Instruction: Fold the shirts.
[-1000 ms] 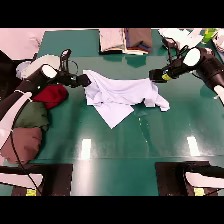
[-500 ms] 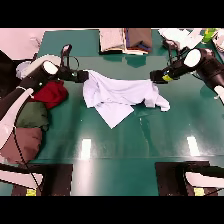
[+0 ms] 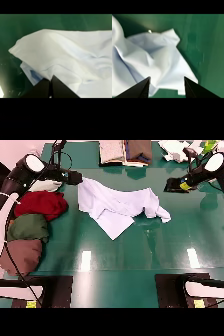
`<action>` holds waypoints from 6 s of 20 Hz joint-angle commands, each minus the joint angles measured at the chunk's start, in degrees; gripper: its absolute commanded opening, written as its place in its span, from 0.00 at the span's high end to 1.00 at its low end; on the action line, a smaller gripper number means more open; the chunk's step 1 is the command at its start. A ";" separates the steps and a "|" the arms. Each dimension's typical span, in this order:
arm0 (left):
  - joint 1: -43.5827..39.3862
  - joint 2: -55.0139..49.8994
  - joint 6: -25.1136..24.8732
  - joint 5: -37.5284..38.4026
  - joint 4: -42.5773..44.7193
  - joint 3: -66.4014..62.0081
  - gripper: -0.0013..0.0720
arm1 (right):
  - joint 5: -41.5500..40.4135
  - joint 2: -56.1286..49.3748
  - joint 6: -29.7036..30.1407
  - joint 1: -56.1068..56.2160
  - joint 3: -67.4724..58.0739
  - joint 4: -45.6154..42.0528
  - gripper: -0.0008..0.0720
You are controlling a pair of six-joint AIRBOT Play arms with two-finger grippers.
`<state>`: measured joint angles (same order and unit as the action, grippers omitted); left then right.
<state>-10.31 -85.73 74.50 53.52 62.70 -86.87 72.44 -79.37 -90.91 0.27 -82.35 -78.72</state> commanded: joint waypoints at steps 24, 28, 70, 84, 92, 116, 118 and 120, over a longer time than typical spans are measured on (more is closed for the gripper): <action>0.07 0.59 0.04 5.62 3.39 -0.44 0.95 | -11.74 0.74 4.85 11.17 17.92 3.52 0.97; 0.07 6.82 0.48 5.29 4.68 -2.80 0.95 | -12.13 10.56 4.83 8.17 15.67 3.56 0.97; 0.07 -11.98 11.80 27.19 19.87 -28.13 0.30 | 3.74 -9.53 -1.40 0.98 -17.38 5.51 0.45; 0.07 16.28 17.00 17.64 17.64 23.65 0.30 | 2.25 9.86 2.47 -3.30 30.62 5.35 0.23; 0.04 16.28 17.00 16.87 16.31 24.76 0.30 | -9.31 8.15 -1.22 3.32 35.41 8.59 0.23; 0.07 16.28 16.57 14.45 15.74 24.76 0.30 | -14.75 7.54 -2.71 -0.90 1.57 2.19 0.97; 0.07 16.28 16.57 14.43 15.72 24.76 0.30 | -16.22 1.25 -2.69 -3.13 -3.50 2.21 0.96; 0.07 16.28 16.55 14.62 15.74 24.76 0.30 | -14.40 -4.66 -2.73 -5.29 -8.52 4.17 0.42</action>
<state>-10.28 -69.47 91.05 68.14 78.54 -62.13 58.24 -77.10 -93.69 -1.93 -83.85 -76.25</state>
